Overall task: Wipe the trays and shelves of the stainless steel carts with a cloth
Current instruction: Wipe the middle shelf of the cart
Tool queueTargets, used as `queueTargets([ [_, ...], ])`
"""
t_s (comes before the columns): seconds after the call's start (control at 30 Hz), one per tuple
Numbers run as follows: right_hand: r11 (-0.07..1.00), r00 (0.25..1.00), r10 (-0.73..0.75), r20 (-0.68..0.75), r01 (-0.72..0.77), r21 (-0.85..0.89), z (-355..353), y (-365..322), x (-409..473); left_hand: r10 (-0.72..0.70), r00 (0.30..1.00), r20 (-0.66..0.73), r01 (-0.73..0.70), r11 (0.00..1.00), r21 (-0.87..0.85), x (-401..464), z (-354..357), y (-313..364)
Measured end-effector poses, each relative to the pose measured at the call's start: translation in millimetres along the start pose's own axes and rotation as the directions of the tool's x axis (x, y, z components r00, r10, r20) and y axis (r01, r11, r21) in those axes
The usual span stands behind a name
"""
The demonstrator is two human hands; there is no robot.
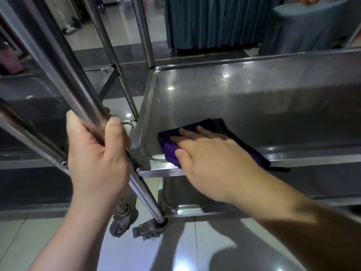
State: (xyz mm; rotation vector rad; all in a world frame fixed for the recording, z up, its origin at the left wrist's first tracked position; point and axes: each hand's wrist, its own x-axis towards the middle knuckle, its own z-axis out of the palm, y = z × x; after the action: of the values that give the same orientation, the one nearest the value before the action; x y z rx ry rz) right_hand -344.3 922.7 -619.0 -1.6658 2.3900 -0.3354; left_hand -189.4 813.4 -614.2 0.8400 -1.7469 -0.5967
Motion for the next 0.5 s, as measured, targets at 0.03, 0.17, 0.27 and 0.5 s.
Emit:
queueTargets([
  [0.03, 0.998, 0.999, 0.049, -0.002, -0.049, -0.036, -6, 18, -7, -0.005, 1.0, -0.004, 0.005, 1.0, 0.008, 0, 0, 0],
  [0.17, 0.95, 0.948, 0.313, 0.055, -0.312, -0.024, -27, 127, -21, -0.061, 0.998, 0.02, 0.061, 0.998, -0.003, 4, 0, -8],
  [0.27, 0.882, 0.883, 0.47, 0.0, -0.47, -0.03, -34, 236, -22, -0.068, 0.996, 0.055, 0.069, 0.997, -0.015, 7, -2, -12],
  [0.5, 0.905, 0.906, 0.422, -0.039, -0.423, -0.047, -50, 178, 39, -0.043, 0.999, 0.005, 0.043, 0.999, -0.005, 0, -1, 3],
])
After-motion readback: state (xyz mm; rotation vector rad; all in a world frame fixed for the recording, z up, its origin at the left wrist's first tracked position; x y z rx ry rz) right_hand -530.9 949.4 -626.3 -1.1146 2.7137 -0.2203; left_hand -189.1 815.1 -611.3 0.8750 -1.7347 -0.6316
